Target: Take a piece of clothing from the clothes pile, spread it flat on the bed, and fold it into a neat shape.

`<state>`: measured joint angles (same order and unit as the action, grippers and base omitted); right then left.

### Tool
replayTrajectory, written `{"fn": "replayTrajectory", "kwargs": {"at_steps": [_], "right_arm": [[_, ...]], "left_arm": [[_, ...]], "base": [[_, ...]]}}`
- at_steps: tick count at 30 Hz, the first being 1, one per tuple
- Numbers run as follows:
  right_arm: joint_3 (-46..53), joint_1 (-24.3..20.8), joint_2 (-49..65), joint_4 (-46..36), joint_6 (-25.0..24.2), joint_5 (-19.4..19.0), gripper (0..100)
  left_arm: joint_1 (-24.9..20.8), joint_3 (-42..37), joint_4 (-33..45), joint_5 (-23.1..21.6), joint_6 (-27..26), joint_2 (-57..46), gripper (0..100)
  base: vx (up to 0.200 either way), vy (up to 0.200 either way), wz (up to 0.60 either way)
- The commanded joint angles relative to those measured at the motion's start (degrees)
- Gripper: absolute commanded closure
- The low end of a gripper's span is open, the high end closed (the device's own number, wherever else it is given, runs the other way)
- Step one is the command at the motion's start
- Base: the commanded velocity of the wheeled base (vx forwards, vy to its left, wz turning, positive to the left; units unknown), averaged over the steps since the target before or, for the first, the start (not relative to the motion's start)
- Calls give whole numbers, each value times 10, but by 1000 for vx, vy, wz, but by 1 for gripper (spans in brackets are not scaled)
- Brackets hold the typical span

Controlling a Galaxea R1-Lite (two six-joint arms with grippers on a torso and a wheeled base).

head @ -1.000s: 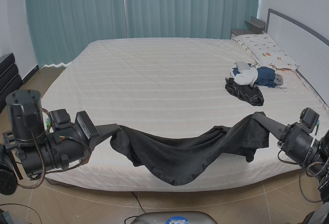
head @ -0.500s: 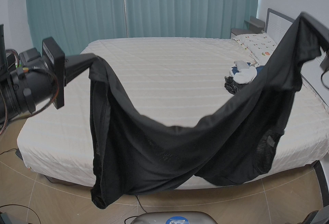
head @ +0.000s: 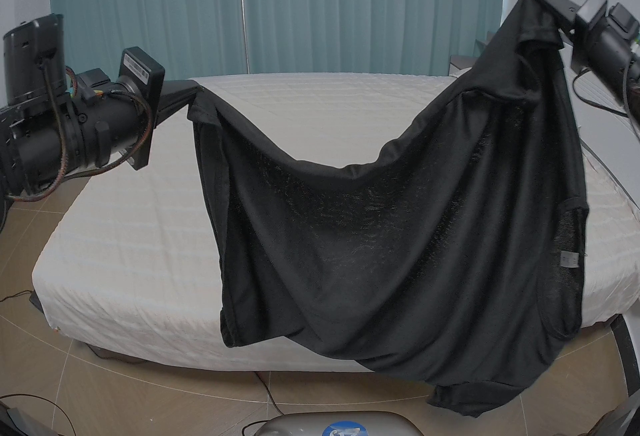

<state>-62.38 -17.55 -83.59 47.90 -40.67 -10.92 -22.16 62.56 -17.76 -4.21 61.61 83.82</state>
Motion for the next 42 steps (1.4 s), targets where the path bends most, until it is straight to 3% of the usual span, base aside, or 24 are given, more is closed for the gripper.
{"fn": "replayTrajectory", "kwargs": {"at_steps": [1,16,23,30,37,38,39,40,42], "right_arm": [[-42,3,-125,22,19,-5,100],[-79,16,-253,83,49,3,100],[-112,29,-335,103,49,22,100],[-185,32,-427,98,52,63,100],[-268,32,-495,86,56,85,100],[-276,31,-507,82,58,86,100],[-276,31,-507,82,58,86,100],[-282,31,-527,79,59,85,0],[-283,31,-549,73,60,82,0]], "left_arm": [[16,14,-10,-4,1,83,100],[29,67,-10,-4,2,227,100],[49,103,-10,-5,2,317,100],[69,189,-10,-5,4,434,100],[85,288,-10,-5,54,516,100],[86,301,-10,-5,56,531,0],[86,301,-10,-5,56,531,0],[89,317,-10,-6,60,554,0],[90,332,-10,-5,61,573,0]], "base": [[200,0,0],[200,0,0],[0,0,0],[0,0,0],[0,0,0],[0,0,0],[0,0,0],[0,0,0],[0,0,0]]}}
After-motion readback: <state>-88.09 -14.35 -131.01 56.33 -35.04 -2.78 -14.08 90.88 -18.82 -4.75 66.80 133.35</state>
